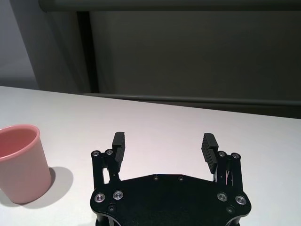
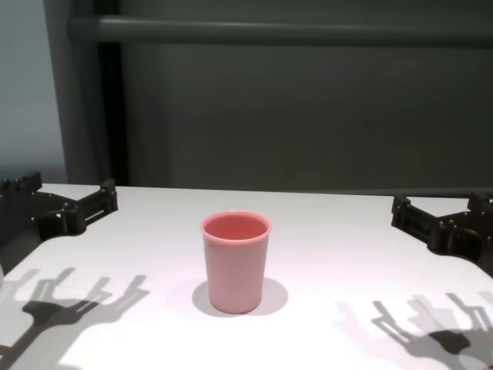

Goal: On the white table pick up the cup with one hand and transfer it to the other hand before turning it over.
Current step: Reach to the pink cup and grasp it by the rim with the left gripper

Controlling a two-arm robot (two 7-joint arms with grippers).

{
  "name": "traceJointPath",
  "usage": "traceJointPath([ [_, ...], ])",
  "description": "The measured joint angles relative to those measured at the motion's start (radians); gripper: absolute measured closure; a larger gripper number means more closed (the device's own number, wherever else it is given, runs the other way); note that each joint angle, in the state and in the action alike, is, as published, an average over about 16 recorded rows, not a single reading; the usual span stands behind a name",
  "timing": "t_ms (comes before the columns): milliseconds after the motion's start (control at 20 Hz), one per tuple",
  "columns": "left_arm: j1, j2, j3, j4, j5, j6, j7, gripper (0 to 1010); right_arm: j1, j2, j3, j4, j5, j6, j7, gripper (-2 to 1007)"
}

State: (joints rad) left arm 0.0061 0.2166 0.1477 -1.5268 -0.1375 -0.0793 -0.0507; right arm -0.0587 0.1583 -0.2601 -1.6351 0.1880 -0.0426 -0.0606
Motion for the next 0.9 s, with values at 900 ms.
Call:
traceJointPath([
  [900,-0.012,0.052,-0.003,-0.038,0.036,0.011,-0.092,9,0.000,0.000,0.000,0.000,0.000,0.000,0.000,3],
])
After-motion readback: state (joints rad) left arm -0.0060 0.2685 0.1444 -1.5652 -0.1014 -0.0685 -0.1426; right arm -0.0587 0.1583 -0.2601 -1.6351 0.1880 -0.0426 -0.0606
